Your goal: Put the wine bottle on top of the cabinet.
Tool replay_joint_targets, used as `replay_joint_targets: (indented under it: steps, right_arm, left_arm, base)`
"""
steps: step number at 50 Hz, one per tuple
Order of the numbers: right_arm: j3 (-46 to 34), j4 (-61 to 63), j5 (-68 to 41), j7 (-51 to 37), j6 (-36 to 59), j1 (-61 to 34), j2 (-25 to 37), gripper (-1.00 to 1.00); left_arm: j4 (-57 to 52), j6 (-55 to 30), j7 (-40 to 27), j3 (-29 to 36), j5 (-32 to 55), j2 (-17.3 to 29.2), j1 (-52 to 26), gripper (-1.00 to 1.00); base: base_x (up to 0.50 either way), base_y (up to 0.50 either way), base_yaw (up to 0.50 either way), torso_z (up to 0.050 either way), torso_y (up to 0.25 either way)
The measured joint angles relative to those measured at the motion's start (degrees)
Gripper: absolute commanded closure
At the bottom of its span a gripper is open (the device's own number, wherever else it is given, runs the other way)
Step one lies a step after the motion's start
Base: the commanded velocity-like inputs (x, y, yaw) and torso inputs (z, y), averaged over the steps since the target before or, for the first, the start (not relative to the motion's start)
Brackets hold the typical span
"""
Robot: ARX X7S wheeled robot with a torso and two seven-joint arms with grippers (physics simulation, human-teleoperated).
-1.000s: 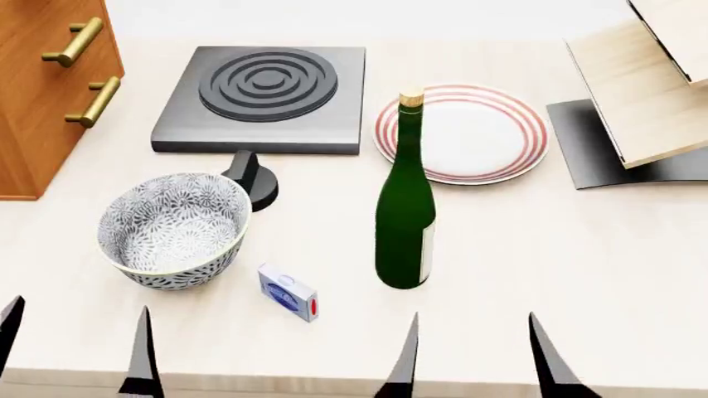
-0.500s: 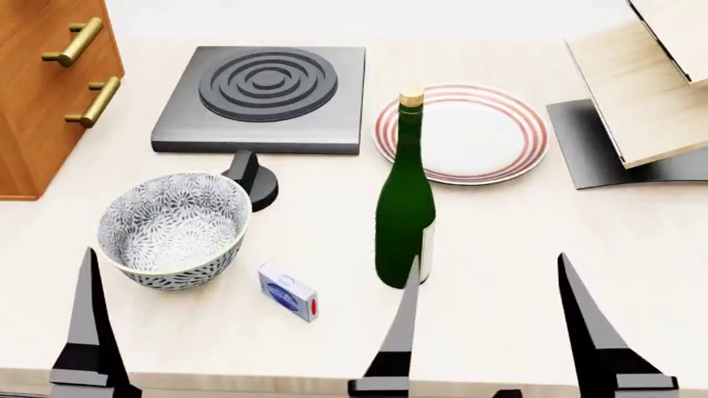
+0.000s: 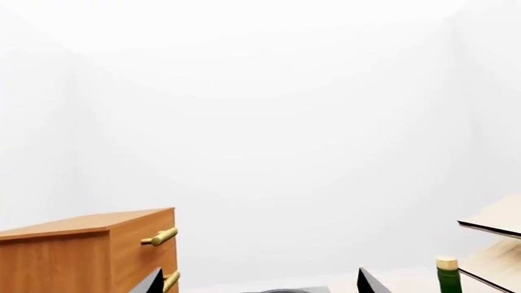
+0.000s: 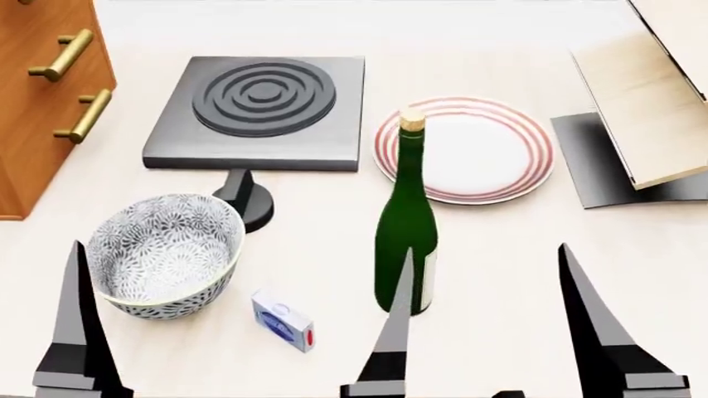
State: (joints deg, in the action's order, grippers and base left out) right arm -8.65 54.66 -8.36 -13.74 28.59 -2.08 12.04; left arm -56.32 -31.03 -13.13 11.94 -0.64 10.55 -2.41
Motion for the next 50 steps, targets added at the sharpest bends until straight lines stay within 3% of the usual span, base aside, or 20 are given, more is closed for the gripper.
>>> replay_joint_targets:
  steps: [28,45,50]
  right_arm:
    - [-0.8,0.6,-2.6,-2.0,0.5,-0.6,2.0,-1.0]
    - [-0.9,0.5,-3.4,-3.6,-0.7,-0.9,2.7,-1.0]
    - [-1.3,0.4,-3.0,-4.0,-0.7,-1.0,3.3,-1.0]
  left_arm:
    - [-1.5,-1.6,-0.8,1.2,0.8,0.9,-0.8,-1.0]
    - [-2.2,-2.5,-1.5,1.8,1.3,1.3,-1.3,-1.0]
    - [-2.3,-2.6,-1.6,2.0,1.6,1.3,-1.4,-1.0]
  base:
    - [0.5,0.0,0.0,0.0,0.0]
    - [0.01,0.0,0.0,0.0,0.001]
    - [0.0,0.44,0.0,0.0,0.0]
